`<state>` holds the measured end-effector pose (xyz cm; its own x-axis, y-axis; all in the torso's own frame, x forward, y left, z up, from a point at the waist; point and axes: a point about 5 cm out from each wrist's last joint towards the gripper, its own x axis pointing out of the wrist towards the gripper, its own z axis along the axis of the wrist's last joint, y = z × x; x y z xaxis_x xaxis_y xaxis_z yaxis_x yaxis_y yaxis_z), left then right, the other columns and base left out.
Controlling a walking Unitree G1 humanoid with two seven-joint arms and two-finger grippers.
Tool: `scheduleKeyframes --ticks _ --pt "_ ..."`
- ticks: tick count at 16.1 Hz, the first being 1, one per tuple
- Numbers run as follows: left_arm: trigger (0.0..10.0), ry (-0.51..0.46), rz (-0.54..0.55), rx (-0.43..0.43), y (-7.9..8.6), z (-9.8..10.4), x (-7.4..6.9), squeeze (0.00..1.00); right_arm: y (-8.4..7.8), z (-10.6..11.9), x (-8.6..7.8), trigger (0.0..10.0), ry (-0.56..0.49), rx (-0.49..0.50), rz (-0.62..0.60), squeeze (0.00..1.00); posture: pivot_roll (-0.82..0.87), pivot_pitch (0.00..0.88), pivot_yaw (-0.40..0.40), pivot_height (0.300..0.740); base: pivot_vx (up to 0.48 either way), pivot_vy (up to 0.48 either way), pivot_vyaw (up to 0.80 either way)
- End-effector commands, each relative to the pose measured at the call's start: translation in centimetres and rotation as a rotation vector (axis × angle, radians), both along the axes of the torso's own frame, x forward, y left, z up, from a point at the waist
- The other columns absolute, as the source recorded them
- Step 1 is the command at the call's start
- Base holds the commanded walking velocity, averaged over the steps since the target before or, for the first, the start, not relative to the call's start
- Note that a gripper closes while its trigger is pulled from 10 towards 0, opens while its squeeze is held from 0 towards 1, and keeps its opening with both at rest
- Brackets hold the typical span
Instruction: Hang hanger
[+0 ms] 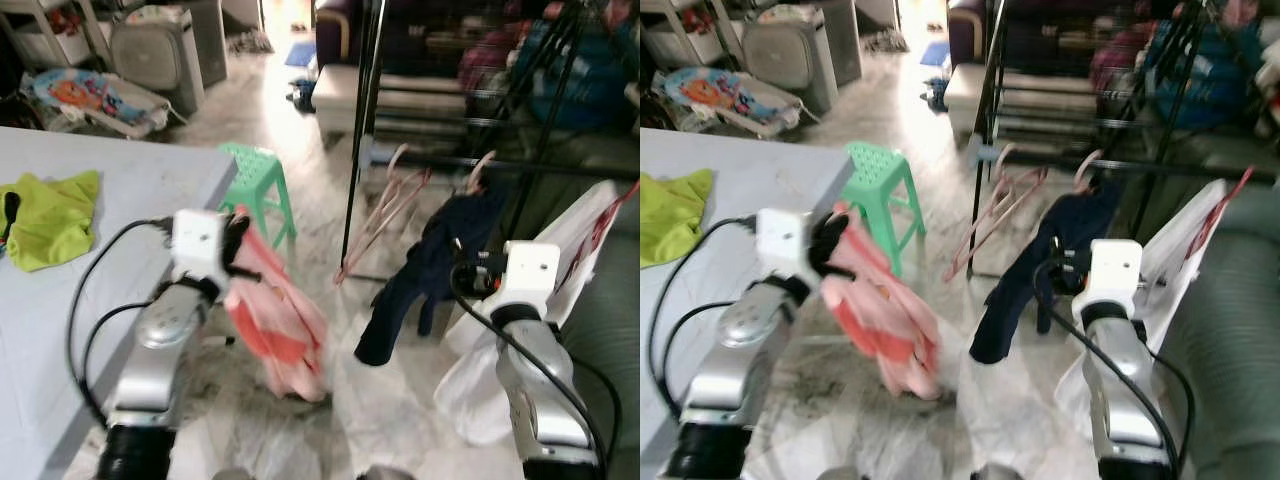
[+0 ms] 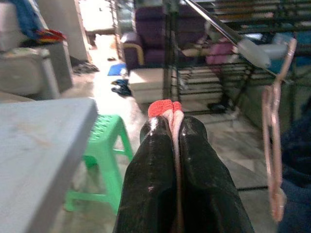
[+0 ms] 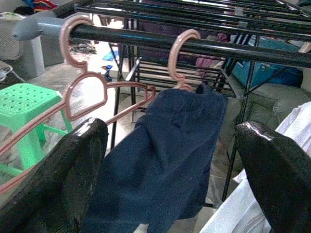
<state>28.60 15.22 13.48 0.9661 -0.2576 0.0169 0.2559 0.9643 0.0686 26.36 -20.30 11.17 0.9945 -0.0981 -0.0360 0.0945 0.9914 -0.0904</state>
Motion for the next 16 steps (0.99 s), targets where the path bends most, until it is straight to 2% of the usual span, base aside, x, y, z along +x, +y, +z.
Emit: scheduleKeyframes --ticks 1,4,9,16 --pt "10.0 -0.018 0.017 0.022 0.8 0.0 0.0 0.00 1.0 0.2 0.2 10.0 -0.008 -0.005 0.033 0.00 0.00 0.000 -0.012 0.740 0.247 0.247 0.00" --pt "10.0 -0.042 0.000 0.054 0.6 0.3 0.1 0.00 1.2 0.2 0.5 10.0 -0.007 -0.017 0.046 0.00 -0.02 0.000 0.008 0.740 0.348 0.330 0.00" --pt "10.0 -0.067 -0.035 0.056 -0.5 0.5 0.3 0.00 0.3 0.6 0.6 10.0 -0.013 -0.035 0.018 0.00 -0.03 0.000 0.010 0.740 0.434 0.000 0.00" --pt "10.0 -0.065 -0.043 0.057 -0.9 0.2 0.0 0.00 0.9 0.2 0.4 10.0 0.001 -0.020 0.032 0.00 -0.03 0.000 0.006 0.740 0.467 0.000 0.00"
